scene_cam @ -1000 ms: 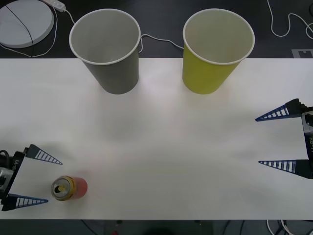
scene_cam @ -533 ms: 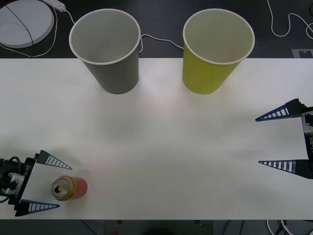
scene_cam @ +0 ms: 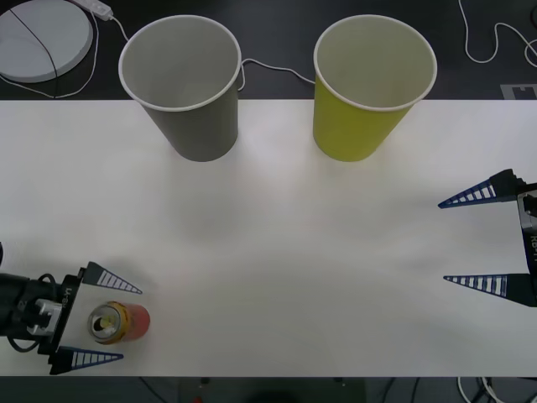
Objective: Put the can into the green bin and the plastic bottle into the gray bin
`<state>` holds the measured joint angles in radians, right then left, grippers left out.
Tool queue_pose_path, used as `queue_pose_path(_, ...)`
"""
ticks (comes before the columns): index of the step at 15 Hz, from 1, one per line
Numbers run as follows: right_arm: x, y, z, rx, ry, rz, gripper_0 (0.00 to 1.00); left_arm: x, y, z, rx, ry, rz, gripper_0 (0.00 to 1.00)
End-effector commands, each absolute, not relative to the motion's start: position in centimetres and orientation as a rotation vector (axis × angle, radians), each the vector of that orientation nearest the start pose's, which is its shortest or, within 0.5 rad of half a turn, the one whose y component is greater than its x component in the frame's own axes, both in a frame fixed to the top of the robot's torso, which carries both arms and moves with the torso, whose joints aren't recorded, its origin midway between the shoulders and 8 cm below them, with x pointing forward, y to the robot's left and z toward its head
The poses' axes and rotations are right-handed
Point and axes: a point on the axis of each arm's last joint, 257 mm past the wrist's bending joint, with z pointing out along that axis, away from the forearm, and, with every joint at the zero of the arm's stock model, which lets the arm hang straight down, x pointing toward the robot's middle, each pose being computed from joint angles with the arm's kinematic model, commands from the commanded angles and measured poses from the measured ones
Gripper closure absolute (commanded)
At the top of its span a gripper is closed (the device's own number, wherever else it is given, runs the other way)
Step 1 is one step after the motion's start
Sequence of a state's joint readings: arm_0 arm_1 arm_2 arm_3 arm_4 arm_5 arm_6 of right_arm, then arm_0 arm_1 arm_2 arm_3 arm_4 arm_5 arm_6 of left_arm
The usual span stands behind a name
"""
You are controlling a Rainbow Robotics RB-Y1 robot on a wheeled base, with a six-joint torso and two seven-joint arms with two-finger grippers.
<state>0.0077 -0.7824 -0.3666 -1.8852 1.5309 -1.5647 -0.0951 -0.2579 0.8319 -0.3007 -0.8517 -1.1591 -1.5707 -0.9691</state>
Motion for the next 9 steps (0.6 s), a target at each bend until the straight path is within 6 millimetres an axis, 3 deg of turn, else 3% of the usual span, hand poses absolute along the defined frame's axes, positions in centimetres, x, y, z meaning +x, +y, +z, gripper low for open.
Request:
queue_pose_path(1, 35.38, -27.49, -17.35, -1.662, 1.552, 0.301, 0.0, 30.63, 27.3, -35.12, 1.803, 1.161, -0.653, 0.0)
queue_pose_path(4, 35.38, -27.49, -17.35, -1.662, 1.552, 0.301, 0.0, 30.64, 27.24, -35.13, 1.8, 1.161, -0.654, 0.0)
queue_pose_path(5, 35.38, -27.49, -17.35, -1.662, 1.552, 0.301, 0.0, 30.7, 27.15, -35.1, 1.799, 1.159, -0.654, 0.23)
queue_pose_path(6, 35.38, -27.49, -17.35, -1.662, 1.552, 0.301, 0.0, 30.63, 27.17, -35.14, 1.798, 1.162, -0.656, 0.63)
queue_pose_path(7, 35.38, -27.49, -17.35, -1.662, 1.552, 0.301, 0.0, 30.69, 27.18, -35.12, 1.795, 1.168, -0.658, 0.95)
queue_pose_path(9, 35.38, -27.49, -17.35, -1.662, 1.552, 0.301, 0.0, 30.64, 26.93, -35.14, 1.785, 1.176, -0.669, 1.0)
